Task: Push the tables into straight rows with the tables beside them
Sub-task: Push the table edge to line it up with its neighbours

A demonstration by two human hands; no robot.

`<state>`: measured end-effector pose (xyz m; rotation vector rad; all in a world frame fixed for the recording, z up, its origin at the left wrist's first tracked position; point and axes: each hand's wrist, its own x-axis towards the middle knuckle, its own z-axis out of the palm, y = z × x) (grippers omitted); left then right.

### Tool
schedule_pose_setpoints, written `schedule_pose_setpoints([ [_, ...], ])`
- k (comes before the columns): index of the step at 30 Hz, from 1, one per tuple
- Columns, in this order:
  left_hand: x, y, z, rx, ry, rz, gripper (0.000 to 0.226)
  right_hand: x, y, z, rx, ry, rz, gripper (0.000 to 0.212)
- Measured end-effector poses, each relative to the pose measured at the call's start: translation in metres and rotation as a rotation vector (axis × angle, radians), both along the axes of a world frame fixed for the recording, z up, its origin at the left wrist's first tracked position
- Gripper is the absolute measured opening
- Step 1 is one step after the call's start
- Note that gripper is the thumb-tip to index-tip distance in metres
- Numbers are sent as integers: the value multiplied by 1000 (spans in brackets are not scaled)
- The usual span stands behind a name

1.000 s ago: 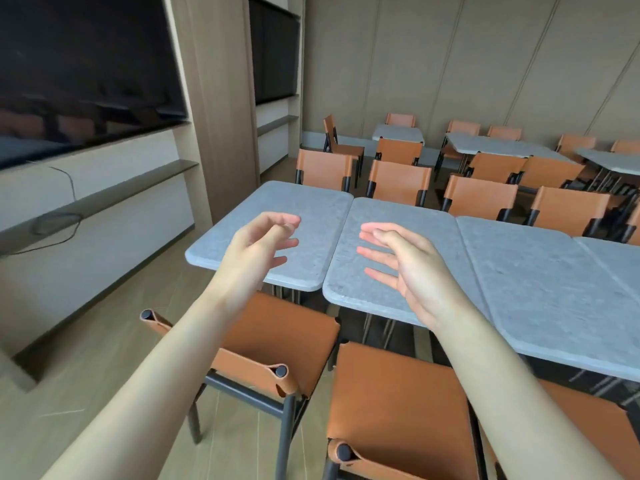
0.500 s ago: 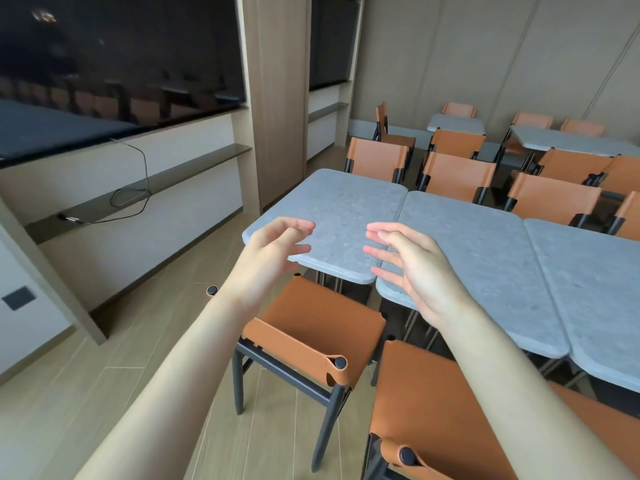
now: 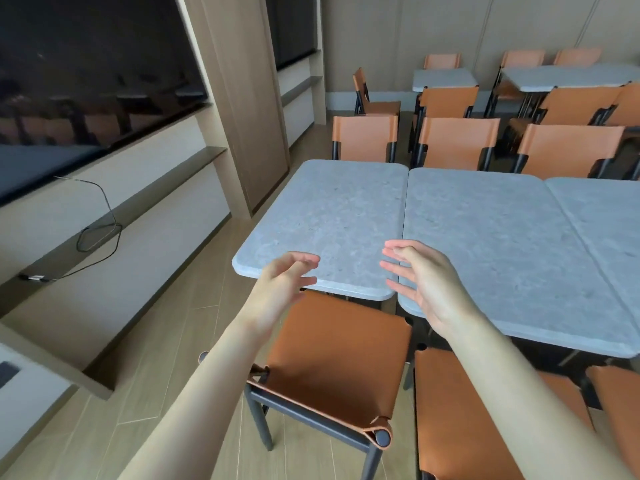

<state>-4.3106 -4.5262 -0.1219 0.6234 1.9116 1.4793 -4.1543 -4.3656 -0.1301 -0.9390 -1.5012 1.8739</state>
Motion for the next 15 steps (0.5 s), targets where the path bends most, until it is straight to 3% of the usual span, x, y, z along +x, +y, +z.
schedule_pose_setpoints([
  [10,-70,69,-94,-119,-257,51,19,-62,24,-115,-279,-198,-174,16],
  [15,-94,108,-148,-184,-380,37,11,-107,37,-158,-417,-203,-275,17],
])
